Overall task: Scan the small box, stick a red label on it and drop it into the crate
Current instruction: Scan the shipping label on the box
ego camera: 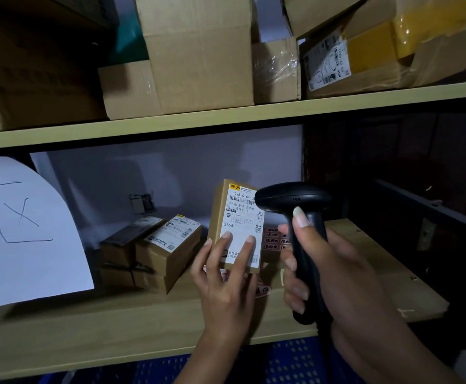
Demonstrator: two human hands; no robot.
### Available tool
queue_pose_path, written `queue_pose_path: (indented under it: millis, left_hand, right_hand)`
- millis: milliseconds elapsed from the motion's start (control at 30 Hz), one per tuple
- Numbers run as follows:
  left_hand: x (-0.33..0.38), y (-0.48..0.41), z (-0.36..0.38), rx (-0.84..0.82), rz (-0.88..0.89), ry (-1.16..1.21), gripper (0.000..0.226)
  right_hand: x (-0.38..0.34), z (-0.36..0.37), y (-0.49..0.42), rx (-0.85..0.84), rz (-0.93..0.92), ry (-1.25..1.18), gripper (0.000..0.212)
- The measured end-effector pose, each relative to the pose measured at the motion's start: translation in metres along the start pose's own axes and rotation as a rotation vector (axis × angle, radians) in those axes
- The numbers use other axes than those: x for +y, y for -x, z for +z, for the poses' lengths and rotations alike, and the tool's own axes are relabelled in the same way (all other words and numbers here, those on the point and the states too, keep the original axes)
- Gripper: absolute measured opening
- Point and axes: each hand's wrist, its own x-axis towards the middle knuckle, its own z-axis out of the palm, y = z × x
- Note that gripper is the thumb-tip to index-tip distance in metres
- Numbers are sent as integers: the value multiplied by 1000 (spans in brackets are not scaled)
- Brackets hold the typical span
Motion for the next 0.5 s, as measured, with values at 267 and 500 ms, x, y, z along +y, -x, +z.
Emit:
queue_pose_path:
  millis: [267,500]
  left_hand:
    - [2,-2,-17,-64,-125,71,62]
    - [-2,-2,-31,-215,-191,54,64]
  right_hand:
    - [12,-57,-40,77,-126,772,16]
    - [71,-162,-136,-12,-66,1536,68]
